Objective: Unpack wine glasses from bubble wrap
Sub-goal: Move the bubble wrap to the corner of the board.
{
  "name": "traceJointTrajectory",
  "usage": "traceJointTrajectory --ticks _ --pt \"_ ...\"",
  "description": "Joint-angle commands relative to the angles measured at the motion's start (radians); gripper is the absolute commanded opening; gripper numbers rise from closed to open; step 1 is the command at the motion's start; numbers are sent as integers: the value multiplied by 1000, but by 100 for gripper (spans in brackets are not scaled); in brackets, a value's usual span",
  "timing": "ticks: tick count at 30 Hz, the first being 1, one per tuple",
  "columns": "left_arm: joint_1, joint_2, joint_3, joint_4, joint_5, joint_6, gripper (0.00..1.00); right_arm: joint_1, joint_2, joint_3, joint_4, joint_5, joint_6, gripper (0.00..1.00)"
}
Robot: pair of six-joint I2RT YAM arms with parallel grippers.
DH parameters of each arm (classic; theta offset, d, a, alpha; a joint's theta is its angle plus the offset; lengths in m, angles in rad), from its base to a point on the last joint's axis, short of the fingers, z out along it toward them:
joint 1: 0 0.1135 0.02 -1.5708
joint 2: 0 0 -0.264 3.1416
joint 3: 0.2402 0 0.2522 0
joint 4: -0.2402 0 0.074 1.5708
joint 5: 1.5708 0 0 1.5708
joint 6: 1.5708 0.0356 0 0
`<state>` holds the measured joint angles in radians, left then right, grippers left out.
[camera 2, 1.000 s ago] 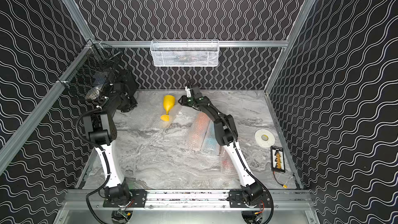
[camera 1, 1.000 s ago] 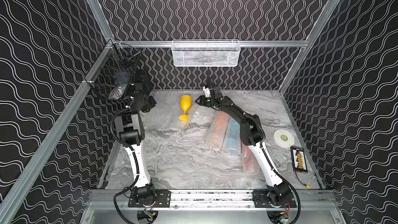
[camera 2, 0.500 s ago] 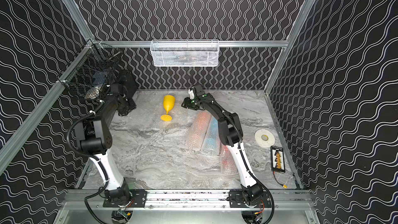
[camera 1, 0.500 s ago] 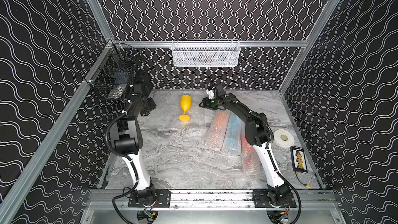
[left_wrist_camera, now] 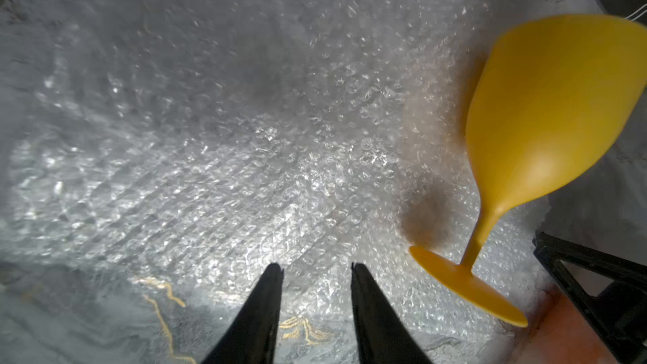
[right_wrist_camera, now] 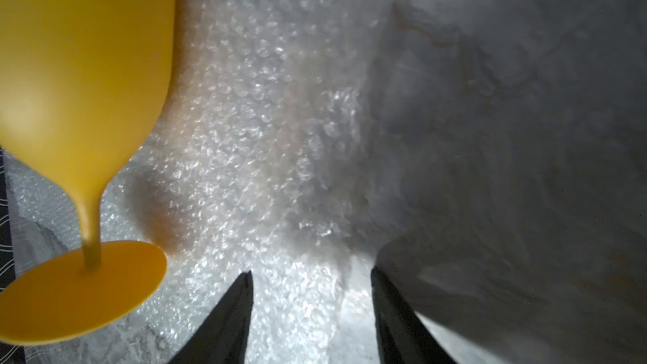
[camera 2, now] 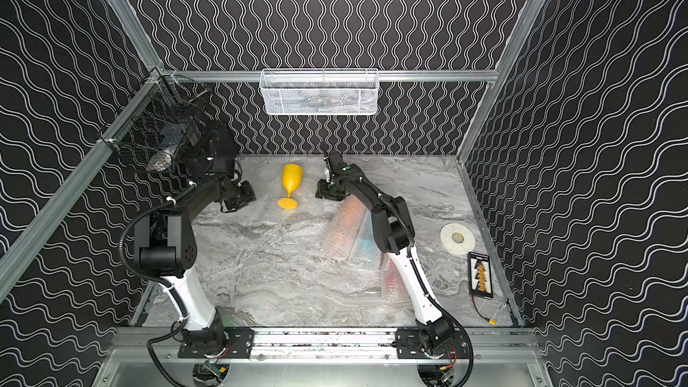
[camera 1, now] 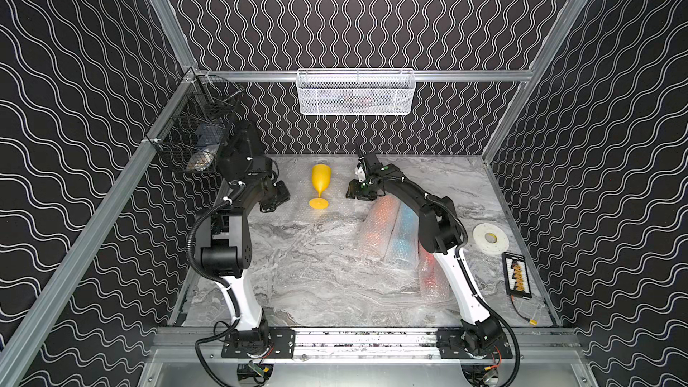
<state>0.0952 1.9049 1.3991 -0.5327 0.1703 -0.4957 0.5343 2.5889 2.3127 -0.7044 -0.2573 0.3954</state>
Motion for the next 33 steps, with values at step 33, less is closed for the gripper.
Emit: traceJointTrajectory --ticks 33 --pt "35 182 -7 114 -107 -34 37 -18 207 249 48 -48 67 28"
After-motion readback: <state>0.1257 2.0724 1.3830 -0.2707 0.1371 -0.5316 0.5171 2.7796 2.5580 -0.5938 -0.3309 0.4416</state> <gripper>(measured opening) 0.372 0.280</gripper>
